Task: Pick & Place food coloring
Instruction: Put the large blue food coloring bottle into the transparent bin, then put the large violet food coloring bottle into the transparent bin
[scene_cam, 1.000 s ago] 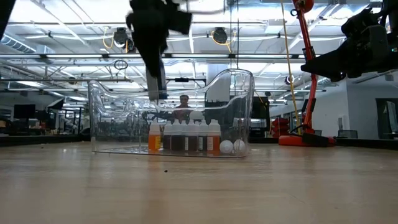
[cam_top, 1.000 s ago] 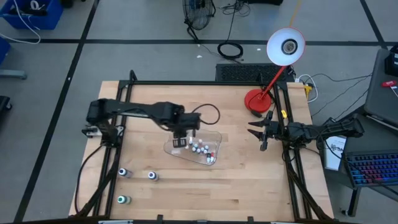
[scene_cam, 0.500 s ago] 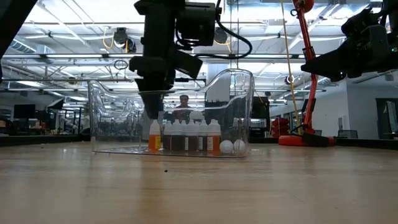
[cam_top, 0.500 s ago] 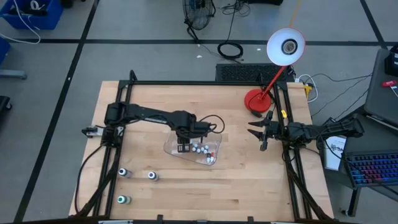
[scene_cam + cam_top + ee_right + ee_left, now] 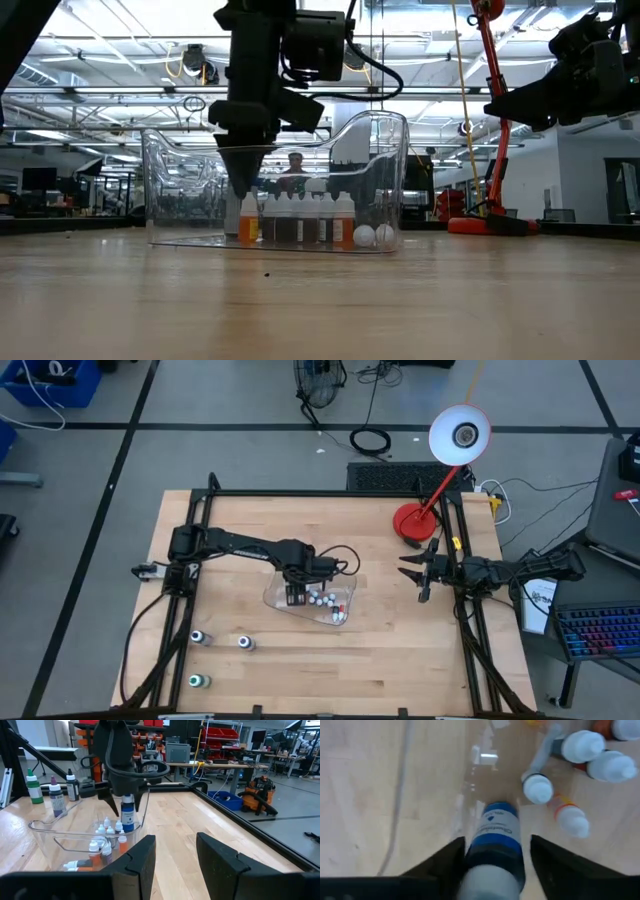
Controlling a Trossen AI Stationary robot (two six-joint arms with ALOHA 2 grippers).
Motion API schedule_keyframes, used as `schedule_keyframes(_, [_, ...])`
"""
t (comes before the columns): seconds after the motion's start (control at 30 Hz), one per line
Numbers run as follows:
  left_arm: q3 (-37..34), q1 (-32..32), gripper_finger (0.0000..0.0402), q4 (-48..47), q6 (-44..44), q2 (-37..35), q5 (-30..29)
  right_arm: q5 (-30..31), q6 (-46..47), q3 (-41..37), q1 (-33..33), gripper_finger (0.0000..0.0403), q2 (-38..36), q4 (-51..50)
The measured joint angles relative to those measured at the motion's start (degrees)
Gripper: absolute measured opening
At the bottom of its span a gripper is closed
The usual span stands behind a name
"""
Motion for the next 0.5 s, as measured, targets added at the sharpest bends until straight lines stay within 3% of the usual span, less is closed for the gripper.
schedule_keyframes(0.2, [0.0,0.0,0.0294,-0.5,-0.1,-1.1,-2.6,0.0,0.0,0.0,0.0,0.013,0.0,0.0])
schedule_keyframes(0.5, [4.6,-1.8,0.0329,-10.9,-8.5,-10.4,-0.7,0.0,0.0,0.0,0.0,0.013,0.0,0.4])
